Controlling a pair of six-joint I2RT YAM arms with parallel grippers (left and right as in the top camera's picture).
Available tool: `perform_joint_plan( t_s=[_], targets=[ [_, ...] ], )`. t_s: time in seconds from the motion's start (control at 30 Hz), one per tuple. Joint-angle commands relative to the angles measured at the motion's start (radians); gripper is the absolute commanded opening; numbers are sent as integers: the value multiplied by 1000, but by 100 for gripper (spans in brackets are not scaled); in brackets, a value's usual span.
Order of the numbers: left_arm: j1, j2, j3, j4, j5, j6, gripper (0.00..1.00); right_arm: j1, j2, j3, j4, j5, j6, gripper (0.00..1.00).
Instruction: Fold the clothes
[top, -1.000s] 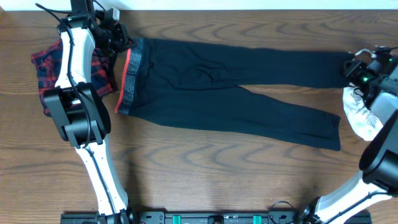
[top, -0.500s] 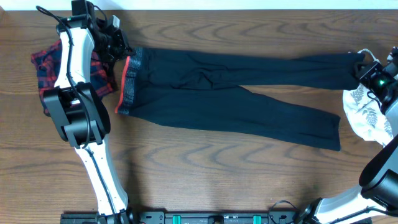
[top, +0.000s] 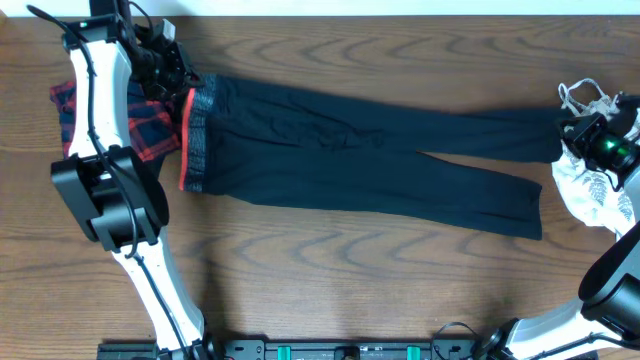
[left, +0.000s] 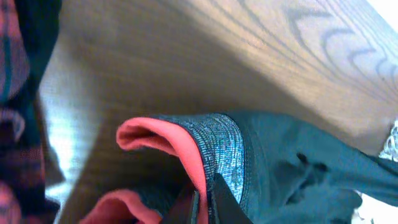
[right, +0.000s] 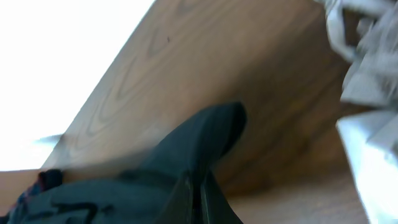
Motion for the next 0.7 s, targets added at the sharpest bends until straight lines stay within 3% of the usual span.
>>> perform_joint_plan(
  t_s=[0.0, 0.17, 0.67],
  targets=[
    [8, -23, 14, -54, -41, 13, 6, -11, -25, -2, -40, -33, -16, 1],
    [8, -23, 13, -107, -169, 13, 6, -12, -25, -2, -84, -33, -46, 1],
    [5, -23, 13, -208, -189, 31, 6, -35, -25, -2, -164, -70, -92, 1]
  ],
)
